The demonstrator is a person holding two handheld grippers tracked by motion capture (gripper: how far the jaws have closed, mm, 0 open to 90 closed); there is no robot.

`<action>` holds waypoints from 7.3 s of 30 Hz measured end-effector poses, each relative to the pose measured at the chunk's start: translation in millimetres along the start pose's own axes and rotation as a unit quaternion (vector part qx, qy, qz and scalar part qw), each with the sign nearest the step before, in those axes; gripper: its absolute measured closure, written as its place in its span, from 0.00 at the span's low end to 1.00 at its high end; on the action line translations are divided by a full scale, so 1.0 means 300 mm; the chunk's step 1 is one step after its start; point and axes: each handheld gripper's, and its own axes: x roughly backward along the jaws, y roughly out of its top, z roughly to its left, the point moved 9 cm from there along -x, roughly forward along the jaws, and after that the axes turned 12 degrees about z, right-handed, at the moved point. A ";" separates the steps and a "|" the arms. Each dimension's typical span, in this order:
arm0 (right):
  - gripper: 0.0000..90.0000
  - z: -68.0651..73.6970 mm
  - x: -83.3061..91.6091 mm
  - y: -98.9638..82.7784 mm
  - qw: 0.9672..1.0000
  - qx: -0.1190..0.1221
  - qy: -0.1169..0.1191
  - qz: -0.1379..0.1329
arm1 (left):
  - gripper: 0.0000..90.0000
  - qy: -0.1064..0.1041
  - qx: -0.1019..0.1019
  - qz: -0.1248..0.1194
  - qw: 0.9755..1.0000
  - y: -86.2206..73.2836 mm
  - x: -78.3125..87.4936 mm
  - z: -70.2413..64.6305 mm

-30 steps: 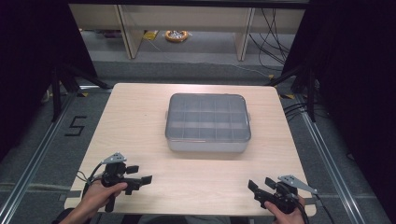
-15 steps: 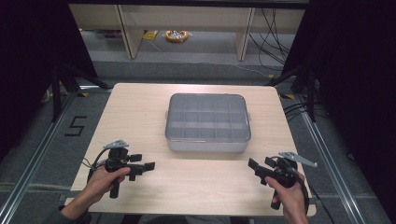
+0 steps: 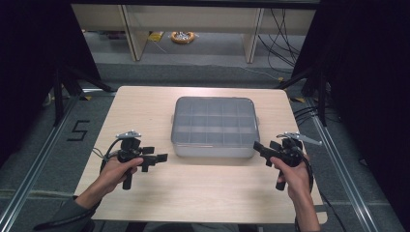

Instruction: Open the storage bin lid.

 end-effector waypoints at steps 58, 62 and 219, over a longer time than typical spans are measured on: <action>0.65 -0.139 -0.291 0.229 0.991 -0.132 0.014 0.014 | 0.69 0.012 0.096 -0.024 0.995 0.383 -0.213 0.212; 0.70 -0.123 -0.260 0.247 0.991 -0.131 0.012 -0.011 | 0.70 0.018 0.096 -0.038 0.995 0.399 -0.181 0.190; 0.66 -0.036 0.079 -0.487 0.993 -0.111 0.006 0.032 | 0.70 -0.071 -0.022 0.102 0.992 -0.353 -0.127 -0.214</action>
